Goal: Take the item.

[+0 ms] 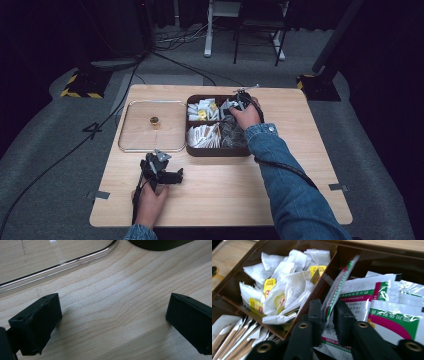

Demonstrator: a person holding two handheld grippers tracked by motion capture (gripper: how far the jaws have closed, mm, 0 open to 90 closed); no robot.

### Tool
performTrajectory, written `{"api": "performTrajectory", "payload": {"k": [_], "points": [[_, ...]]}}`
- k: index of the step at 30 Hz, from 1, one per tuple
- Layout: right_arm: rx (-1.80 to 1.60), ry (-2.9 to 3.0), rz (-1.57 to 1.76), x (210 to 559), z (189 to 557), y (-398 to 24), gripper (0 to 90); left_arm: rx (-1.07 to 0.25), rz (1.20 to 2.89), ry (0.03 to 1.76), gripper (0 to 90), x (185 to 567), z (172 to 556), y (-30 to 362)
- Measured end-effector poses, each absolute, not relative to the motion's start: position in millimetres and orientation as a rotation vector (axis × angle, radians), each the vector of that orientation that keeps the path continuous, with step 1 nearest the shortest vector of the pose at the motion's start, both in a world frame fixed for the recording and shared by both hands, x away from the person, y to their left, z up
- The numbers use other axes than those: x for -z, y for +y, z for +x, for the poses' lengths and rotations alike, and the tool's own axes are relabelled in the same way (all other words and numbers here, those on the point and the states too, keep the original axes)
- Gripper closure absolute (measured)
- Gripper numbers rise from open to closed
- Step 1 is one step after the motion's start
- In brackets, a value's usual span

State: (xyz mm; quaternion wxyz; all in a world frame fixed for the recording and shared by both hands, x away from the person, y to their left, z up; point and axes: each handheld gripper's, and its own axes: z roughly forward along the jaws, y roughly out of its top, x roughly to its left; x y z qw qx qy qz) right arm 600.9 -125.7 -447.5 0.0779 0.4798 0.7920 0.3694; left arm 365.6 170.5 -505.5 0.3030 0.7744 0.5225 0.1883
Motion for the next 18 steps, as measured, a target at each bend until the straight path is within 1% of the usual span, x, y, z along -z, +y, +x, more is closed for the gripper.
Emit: {"api": "performTrajectory", "payload": {"k": [2, 3, 13, 18], "points": [[-1.12, 2.352, 1.452, 446, 601, -127, 85.6, -0.499, 2.052, 1.385, 0.7, 506, 366, 170], [-1.123, 2.349, 1.454, 445, 600, -127, 86.1, -0.499, 2.053, 1.385, 0.7, 506, 366, 171], [-1.18, 2.327, 1.465, 429, 594, -137, 86.9, -0.498, 2.053, 1.382, 0.6, 506, 366, 171], [-1.264, 2.31, 1.459, 412, 588, -148, 86.9, -0.497, 2.053, 1.382, 0.7, 505, 366, 170]]}}
